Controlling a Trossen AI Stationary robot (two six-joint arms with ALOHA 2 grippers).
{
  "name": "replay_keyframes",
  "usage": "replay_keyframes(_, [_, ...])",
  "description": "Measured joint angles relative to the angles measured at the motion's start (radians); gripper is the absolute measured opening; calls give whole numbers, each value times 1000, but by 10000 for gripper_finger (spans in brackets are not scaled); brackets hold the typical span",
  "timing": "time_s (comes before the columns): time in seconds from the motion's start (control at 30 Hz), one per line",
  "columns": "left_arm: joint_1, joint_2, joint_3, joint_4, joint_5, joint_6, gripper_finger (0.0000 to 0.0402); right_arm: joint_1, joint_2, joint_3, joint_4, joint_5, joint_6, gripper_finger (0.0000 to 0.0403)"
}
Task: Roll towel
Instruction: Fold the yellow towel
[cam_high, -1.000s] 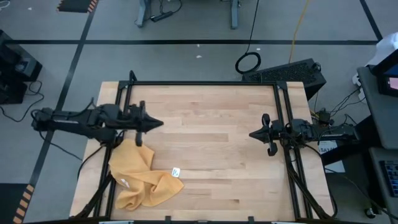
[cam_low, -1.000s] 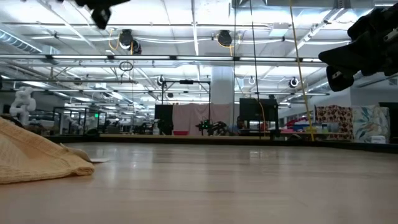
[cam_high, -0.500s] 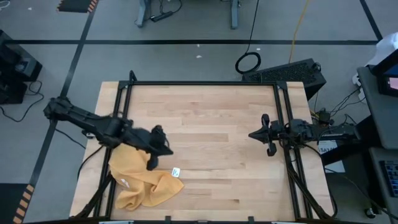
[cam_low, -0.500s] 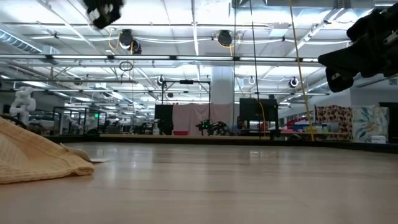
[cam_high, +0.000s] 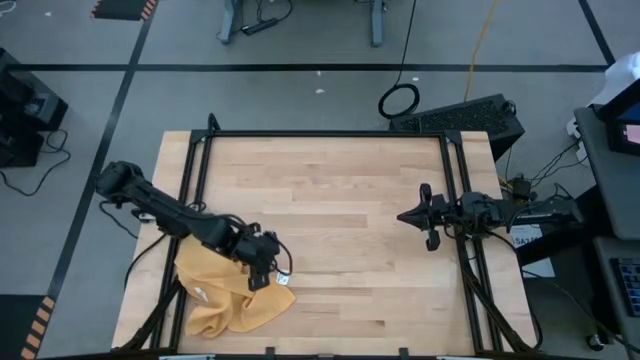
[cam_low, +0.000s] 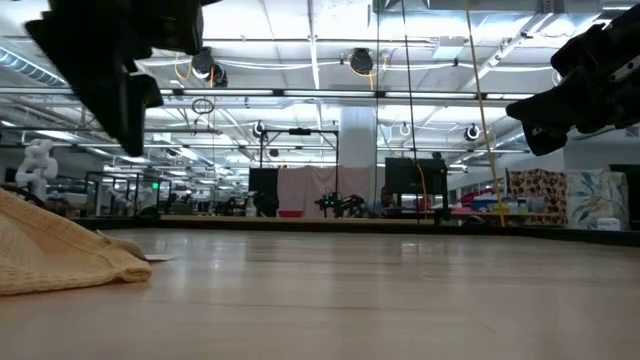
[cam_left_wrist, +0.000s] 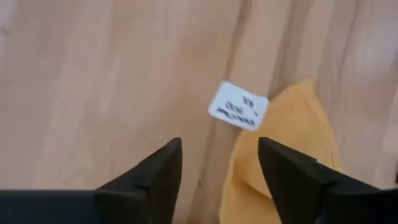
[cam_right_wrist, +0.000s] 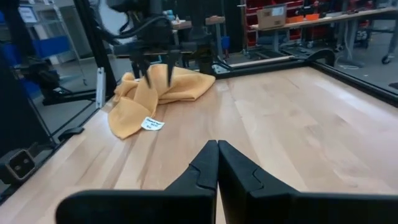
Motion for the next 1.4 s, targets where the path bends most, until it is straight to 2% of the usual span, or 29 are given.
replay_keyframes(0.43, [-83,179,0,-2,3,2,230,0,4,0,5,15,28,0])
replay_keyframes(0.6, [-83,224,0,5,74,27,225,0,4,0,4,14,31,0])
replay_keyframes(0.73, [-83,240,0,9,86,60,179,0,4,0,4,14,31,0])
replay_keyframes(0.97, [-71,238,0,41,49,136,20,0,4,0,4,12,74,0])
replay_keyframes(1.13, [-36,238,1,64,-7,154,16,0,4,0,15,11,94,0])
replay_keyframes(1.4, [36,199,1,132,-150,288,7,14,4,0,127,6,135,0])
